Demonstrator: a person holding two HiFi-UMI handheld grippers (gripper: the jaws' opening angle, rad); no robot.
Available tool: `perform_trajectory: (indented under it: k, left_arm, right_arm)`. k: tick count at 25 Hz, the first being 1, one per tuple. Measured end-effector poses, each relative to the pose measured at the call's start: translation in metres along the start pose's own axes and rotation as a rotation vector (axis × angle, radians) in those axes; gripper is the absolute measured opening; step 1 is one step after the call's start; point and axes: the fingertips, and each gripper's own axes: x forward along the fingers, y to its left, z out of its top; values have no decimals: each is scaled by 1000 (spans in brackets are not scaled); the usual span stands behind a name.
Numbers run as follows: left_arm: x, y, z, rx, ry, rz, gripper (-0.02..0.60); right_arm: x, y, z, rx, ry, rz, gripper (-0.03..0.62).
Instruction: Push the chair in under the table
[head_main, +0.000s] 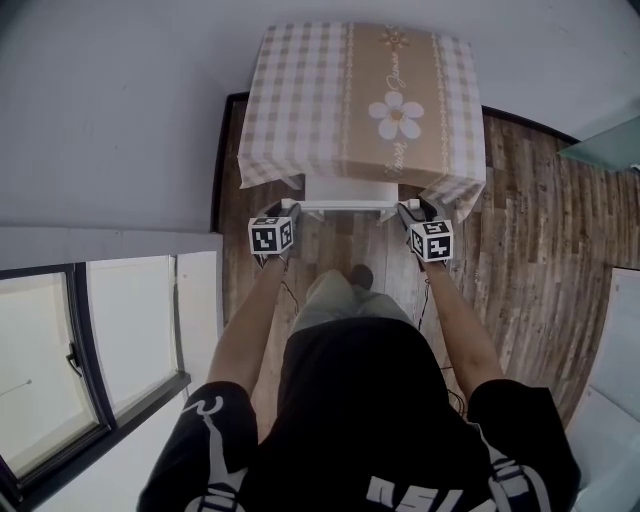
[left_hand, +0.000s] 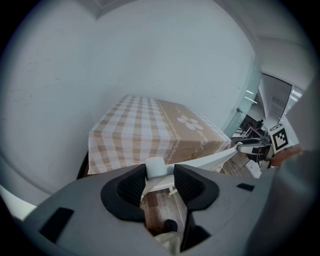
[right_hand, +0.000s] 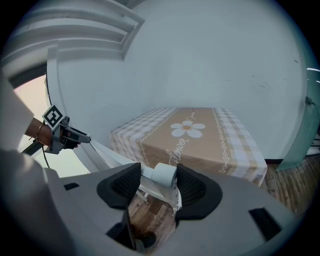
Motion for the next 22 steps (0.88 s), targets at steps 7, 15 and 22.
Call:
perform_trajectory:
  k: [7,15,22]
  left_arm:
    - [3,3,1,-4,0,-9,186]
    - [7,5,10,4,-10,-16,186]
    - [15,10,19,7,-3,-27,186]
  right_arm:
    - [4,0,0,1,5,-2,236]
    - [8,-3,6,-1,5,-3,236]
    - [17,-8,13,8,3,-9,236]
